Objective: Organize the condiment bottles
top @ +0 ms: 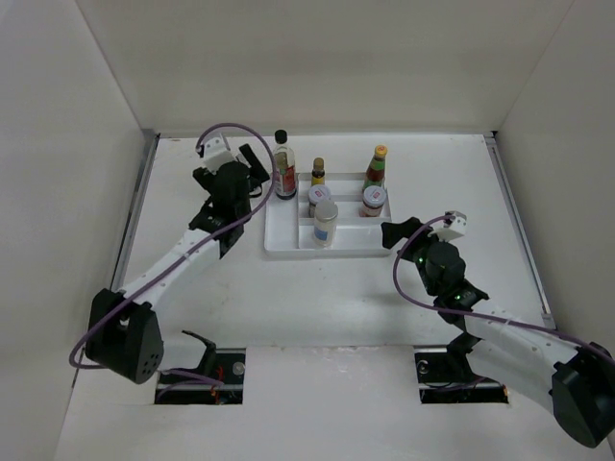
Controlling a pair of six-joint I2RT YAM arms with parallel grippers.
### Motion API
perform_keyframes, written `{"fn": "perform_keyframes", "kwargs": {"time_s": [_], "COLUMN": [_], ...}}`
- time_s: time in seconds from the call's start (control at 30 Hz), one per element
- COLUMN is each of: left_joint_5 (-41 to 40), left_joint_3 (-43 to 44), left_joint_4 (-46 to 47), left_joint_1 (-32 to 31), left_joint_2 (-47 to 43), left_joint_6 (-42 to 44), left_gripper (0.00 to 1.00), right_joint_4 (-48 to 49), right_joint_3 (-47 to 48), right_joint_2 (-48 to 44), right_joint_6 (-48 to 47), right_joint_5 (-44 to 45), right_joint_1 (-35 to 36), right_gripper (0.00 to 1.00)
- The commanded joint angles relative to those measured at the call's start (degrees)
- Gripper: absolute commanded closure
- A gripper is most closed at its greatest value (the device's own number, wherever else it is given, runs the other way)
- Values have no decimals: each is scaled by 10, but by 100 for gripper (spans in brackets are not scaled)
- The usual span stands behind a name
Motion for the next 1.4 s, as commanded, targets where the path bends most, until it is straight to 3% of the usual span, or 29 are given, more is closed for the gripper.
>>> {"fn": "perform_keyframes", "kwargs": {"time_s": [0.0,0.3,0.57,0.67,0.7,0.8,0.87,1.1,1.23,1.37], "left_joint_5": [41,112,95,95,99,90,77,32,27,37], "left_joint_3": [26,158,207,204,203,179,157,40,10,33], "left_joint_4": [13,6,-3,-1,-1,14,28,73,74,77], "left_joint_1": [47,99,124,124,126,126,126,83,4,-93], "left_joint_2": [55,212,296,308,312,287,254,32,-76,-99], "left_joint_6": [-8,6,19,24,25,25,25,37,50,64], "left_gripper": [15,13,16,20,35,60,65,68,69,69], "right_joint_4": [26,28,36,38,38,35,38,38,38,39], "right_joint_3": [4,11,17,14,12,17,14,10,13,10], "right_joint_2": [-2,19,36,28,30,32,28,12,6,-9], "right_joint_6": [4,3,-1,-2,3,-3,-4,-7,-9,-17], "right_joint_5": [-3,-13,-31,-28,-32,-29,-26,-23,-21,1], "right_joint_1": [-2,-2,-2,-2,-3,-2,-1,2,9,17], "right_gripper": [0,0,0,0,0,0,0,0,0,0]}}
